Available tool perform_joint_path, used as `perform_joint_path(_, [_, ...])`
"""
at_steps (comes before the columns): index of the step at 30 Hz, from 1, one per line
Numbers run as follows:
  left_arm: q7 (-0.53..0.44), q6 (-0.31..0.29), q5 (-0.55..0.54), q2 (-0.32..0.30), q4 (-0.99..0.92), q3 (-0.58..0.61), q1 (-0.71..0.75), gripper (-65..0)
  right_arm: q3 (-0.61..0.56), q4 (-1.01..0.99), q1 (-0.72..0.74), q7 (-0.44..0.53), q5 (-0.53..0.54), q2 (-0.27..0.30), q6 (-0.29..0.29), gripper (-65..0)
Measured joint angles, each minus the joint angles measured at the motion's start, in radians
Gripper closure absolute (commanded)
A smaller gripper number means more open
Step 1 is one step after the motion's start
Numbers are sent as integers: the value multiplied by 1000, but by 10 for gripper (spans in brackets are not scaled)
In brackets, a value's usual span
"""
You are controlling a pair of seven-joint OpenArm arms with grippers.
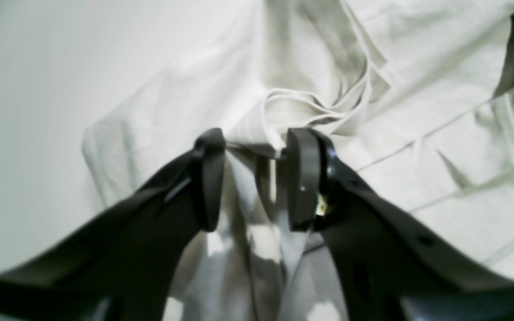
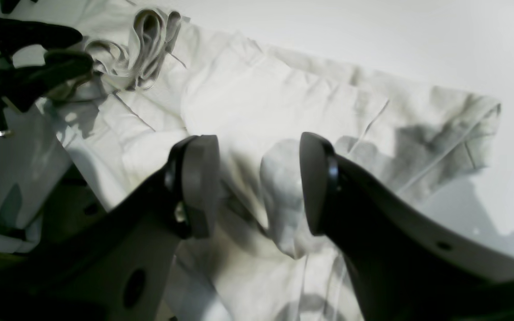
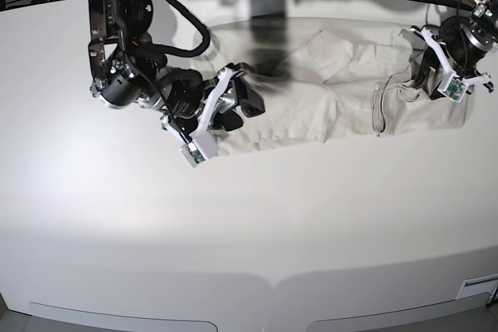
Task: Fold the T-shirt properly
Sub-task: 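Grasp the shirt's opposite side with the left gripper and fold it inward, then release the left gripper and lift it off the folded shirt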
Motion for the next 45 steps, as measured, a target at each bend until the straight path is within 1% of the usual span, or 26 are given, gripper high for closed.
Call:
perform_joint_path(2, [0, 0, 0, 0, 0, 0, 0, -214, 0, 0, 0, 0, 1, 0, 0, -295])
perform_joint_path(3, [0, 0, 0, 0, 0, 0, 0, -193, 0, 0, 0, 0, 1, 0, 0, -295])
perform_joint_path(4, [0, 0, 0, 0, 0, 0, 0, -152, 0, 0, 0, 0, 1, 0, 0, -295])
perform_joint_path(6, [0, 0, 0, 0, 0, 0, 0, -48, 0, 0, 0, 0, 10, 0, 0, -295])
perform_joint_path(7, [0, 0, 0, 0, -1, 0, 0, -10, 0, 0, 0, 0, 29, 0, 0, -295])
perform_joint_path(8, [-2, 0, -1, 0, -1, 0, -1, 0, 0, 0, 0, 0, 41, 0, 0, -295])
perform_joint_path(10, [-3, 0, -1, 0, -2, 0, -3, 0, 0, 0, 0, 0, 61, 0, 0, -295])
perform_joint_path(15, [-3, 0, -2, 0, -2, 0, -8, 0, 0, 0, 0, 0, 61, 0, 0, -295])
perform_joint_path(18, [3, 0, -78, 0, -2, 0, -8, 0, 0, 0, 0, 0, 61, 0, 0, -295])
perform_joint_path(21, [61, 3, -169, 0, 1, 0, 0, 0, 0, 0, 0, 0, 56, 0, 0, -295])
perform_joint_path(23, [82, 16, -201, -1, 25, 0, 33, 0, 0, 0, 2, 0, 50, 0, 0, -295])
perform_joint_path(28, [83, 10, -245, -2, 169, -1, 169, 0, 1, 0, 17, 0, 50, 0, 0, -295])
perform_joint_path(33, [74, 10, -350, 0, 292, -1, 278, 0, 1, 0, 22, 0, 50, 0, 0, -295])
perform_joint_path(35, [73, 13, -373, 21, 313, -1, 292, 0, 1, 0, 21, -2, 50, 0, 0, -295])
perform_joint_path(37, [71, 12, -380, 55, 315, -2, 301, 0, 1, 0, 22, -2, 50, 0, 0, -295])
perform_joint_path(40, [103, 15, -379, 108, 312, -2, 307, 0, 1, 0, 22, -3, 51, 0, 0, -295])
perform_joint_path(42, [109, 15, -380, 129, 312, -2, 307, 0, 1, 0, 22, -3, 52, 0, 0, -295])
perform_joint_path(44, [106, 15, -380, 130, 312, -2, 307, -4, 1, 0, 22, -4, 51, 0, 0, -295])
perform_joint_path(45, [106, 15, -380, 130, 312, -2, 307, -74, 1, 0, 22, -6, 51, 0, 0, -295])
